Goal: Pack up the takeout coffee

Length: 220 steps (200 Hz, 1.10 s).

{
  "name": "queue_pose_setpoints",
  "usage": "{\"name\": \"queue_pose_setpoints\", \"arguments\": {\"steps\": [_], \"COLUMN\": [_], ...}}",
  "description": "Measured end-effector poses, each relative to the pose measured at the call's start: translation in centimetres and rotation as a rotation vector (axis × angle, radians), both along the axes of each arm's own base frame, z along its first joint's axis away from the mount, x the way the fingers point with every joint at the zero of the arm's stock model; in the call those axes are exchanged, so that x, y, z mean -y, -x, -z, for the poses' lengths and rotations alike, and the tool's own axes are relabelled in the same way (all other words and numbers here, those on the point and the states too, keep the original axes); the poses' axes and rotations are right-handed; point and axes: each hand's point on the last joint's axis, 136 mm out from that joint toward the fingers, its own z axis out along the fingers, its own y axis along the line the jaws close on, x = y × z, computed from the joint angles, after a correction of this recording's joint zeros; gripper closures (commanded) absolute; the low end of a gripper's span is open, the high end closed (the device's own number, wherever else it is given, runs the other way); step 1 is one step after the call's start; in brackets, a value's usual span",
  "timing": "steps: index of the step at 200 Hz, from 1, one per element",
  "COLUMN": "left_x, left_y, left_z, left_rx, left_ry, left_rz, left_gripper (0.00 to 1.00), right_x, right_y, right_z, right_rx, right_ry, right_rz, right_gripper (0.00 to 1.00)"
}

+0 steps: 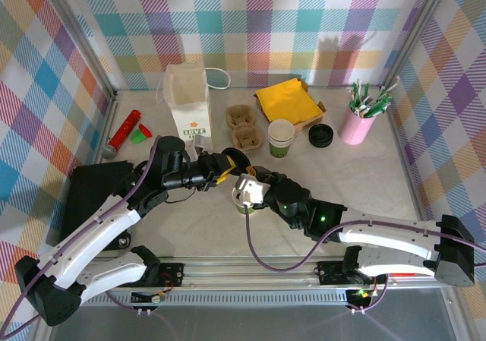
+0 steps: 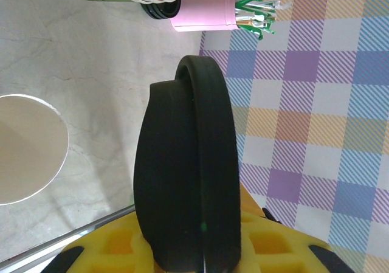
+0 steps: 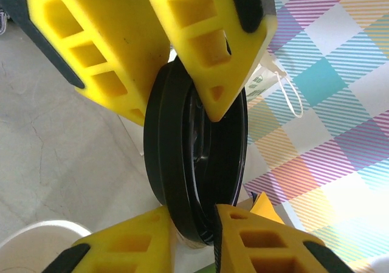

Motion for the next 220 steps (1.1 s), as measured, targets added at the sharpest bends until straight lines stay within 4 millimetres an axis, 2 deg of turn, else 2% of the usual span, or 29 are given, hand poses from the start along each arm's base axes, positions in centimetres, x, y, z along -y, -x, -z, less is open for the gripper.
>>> {"name": "queue_pose_setpoints", "arguments": {"steps": [20,29,43,54,67,87,115,156,220], "left_x": [-0.1,-0.1,-0.1,-0.1,-0.1,-0.1,-0.7,-2.7,-7.7], "left_y": [-0.1,-0.1,-0.2,-0.2,-0.2,-0.1,0.2,0.8,1.8], "left_z": [0.0,0.0,0.0,-0.1,-0.4,-1.0,-1.9,-4.5,-6.8], "left_rx": [-0.001,0.000,0.000,0.003,0.009,0.028,0.061,0.150,0.386], "left_ry": [0.000,0.000,-0.001,0.000,0.004,0.008,-0.003,-0.048,-0.202], "left_rz": [-0.003,-0.004,-0.007,-0.007,-0.007,-0.002,-0.004,-0.053,-0.160], "left_gripper": [0.89,0.87,0.81,0.75,0.62,0.48,0.37,0.34,0.33], "right_x": [0.0,0.1,0.1,0.2,0.2,0.3,0.4,1.2,2.4], "right_y": [-0.2,-0.3,-0.3,-0.4,-0.5,-0.6,-0.6,0.3,1.2], "right_z": [0.1,0.2,0.1,0.0,-0.2,-0.6,-0.7,-0.7,-3.4], "right_rx": [-0.002,-0.005,-0.014,-0.024,-0.044,-0.083,-0.145,-0.265,-0.631], "right_ry": [0.007,0.012,0.019,0.022,0.018,-0.009,-0.039,-0.096,-0.367], "right_rz": [0.007,0.010,0.013,0.015,0.017,0.024,0.028,0.012,0.010], "right_gripper": [0.87,0.91,0.93,0.93,0.94,1.00,1.00,1.00,1.00]}}
